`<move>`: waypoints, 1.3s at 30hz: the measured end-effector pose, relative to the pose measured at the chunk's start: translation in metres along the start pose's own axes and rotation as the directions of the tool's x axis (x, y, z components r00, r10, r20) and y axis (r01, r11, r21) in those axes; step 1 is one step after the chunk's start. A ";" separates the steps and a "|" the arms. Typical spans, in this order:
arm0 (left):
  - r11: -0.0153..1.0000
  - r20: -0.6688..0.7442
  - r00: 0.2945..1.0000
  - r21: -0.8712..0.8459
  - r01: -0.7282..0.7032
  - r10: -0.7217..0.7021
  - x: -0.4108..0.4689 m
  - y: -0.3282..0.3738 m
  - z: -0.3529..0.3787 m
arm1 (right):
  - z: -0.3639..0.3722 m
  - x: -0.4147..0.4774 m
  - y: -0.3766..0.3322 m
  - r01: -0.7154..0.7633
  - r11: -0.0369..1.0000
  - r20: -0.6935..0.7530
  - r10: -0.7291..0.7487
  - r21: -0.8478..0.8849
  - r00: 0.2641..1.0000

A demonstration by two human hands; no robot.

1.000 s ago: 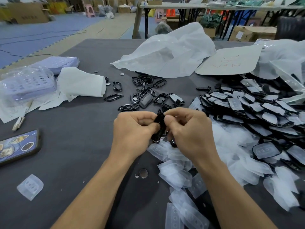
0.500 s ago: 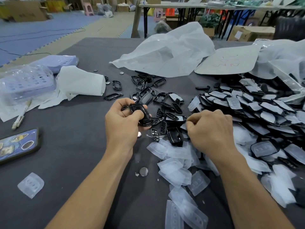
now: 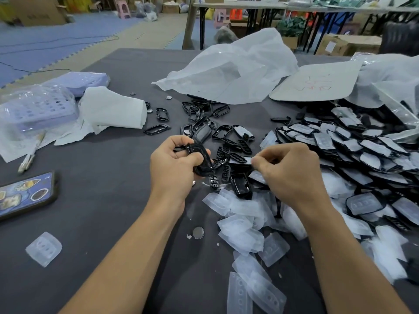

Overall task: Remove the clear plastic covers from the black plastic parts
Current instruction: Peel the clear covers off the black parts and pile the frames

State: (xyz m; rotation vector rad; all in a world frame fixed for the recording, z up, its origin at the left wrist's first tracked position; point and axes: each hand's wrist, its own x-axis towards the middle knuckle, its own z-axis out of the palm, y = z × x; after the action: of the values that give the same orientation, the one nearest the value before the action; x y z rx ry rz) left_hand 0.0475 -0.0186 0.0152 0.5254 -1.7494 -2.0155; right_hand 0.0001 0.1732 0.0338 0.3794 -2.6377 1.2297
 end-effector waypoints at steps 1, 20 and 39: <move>1.000 -0.009 1.000 0.008 0.000 0.000 0.001 0.000 0.000 | 0.001 -0.003 -0.007 0.035 0.999 0.108 -0.037 0.028 0.993; 0.999 -0.044 0.999 0.035 -0.008 0.009 0.004 -0.007 -0.001 | 0.026 -0.015 -0.030 -0.291 0.816 0.288 0.161 0.500 0.944; 0.975 0.077 0.990 0.179 -0.129 0.117 -0.005 -0.011 0.011 | 0.025 -0.014 -0.029 -0.341 0.622 0.280 0.197 0.705 0.940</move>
State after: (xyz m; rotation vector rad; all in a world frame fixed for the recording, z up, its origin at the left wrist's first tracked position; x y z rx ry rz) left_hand 0.0451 -0.0059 0.0056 0.3990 -1.9696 -1.8167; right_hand 0.0206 0.1378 0.0350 0.2009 -2.2166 2.4956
